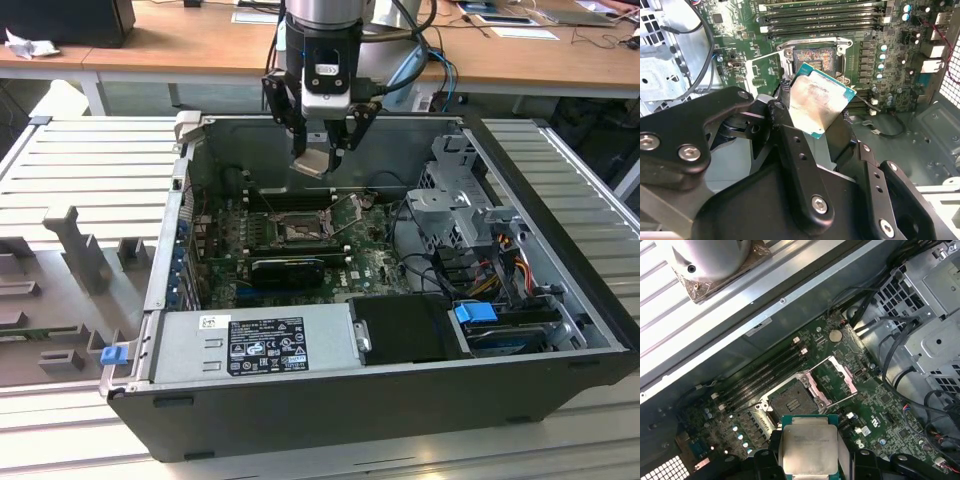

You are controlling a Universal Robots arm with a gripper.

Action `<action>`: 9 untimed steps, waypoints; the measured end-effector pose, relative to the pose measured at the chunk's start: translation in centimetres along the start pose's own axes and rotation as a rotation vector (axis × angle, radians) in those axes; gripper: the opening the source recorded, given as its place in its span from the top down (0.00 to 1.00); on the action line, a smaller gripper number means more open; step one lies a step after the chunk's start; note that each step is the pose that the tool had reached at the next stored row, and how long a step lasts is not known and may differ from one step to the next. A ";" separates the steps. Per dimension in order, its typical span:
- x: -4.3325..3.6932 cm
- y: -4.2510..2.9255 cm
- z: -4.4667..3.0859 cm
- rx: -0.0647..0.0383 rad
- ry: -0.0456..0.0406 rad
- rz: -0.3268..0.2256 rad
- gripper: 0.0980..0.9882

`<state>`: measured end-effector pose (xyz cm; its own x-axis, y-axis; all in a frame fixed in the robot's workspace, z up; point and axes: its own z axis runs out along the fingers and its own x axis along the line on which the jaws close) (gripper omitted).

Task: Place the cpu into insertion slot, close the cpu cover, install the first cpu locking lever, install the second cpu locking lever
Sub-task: 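Place the cpu into insertion slot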

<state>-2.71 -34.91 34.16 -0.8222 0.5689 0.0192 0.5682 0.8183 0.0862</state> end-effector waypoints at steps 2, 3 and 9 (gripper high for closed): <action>0.00 0.00 0.02 0.000 -0.0009 0.010 0.52; 0.00 0.00 0.03 0.000 -0.0010 0.011 0.52; 0.00 -0.01 0.08 -0.001 -0.0034 0.038 0.52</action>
<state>-2.71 -34.90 34.08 -0.7996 0.6002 0.0191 0.5994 0.7958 0.0862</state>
